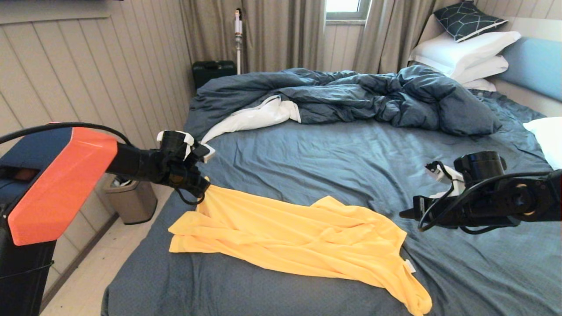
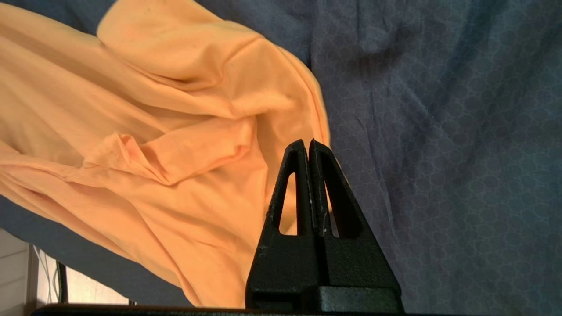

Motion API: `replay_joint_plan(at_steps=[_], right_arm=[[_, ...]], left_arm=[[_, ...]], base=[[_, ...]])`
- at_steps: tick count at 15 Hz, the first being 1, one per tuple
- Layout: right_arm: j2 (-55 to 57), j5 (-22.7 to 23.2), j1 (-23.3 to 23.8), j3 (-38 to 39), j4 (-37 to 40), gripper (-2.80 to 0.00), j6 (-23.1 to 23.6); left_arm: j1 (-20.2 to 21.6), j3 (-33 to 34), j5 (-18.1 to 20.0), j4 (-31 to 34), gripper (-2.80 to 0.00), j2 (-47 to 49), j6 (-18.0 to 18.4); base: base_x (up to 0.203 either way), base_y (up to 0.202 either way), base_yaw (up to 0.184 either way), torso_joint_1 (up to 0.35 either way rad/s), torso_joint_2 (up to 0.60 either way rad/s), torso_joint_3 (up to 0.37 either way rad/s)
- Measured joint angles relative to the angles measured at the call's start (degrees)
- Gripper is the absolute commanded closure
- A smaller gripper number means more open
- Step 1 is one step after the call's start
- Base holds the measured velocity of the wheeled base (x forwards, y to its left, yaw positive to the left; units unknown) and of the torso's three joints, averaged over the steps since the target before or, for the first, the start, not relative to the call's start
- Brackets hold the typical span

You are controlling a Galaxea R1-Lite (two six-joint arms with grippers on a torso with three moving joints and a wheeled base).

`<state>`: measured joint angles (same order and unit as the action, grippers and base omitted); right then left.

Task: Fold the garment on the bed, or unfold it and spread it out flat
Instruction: Unford the yellow T-shirt

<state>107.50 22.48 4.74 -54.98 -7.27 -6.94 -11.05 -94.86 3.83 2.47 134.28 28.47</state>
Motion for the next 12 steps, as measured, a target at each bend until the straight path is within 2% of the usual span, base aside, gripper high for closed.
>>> replay_joint_plan(at_steps=[8,9,12], right_arm=[[0.06,-0.05,-0.04,0.00,0.00,0.00,-0.06],[0.06,-0.01,-0.04,0.00,0.00,0.00,-0.06],[0.06,-0.04,0.07,-0.07,-0.03,0.00,-0.04]], left_arm=[[1.60,-7.62,-0.23,6.31,0.00,4.50,0.04],[1.63,-7.29,-0.30,6.40,-2.80,4.50,0.06],[1.63,-5.26,-0.39,6.41,-2.80,3.82,0.32]], base=[[0.000,0.000,0.000,0.000,0.00,0.000],[0.000,0.000,0.000,0.000,0.00,0.000],[0.000,0.000,0.000,0.000,0.00,0.000]])
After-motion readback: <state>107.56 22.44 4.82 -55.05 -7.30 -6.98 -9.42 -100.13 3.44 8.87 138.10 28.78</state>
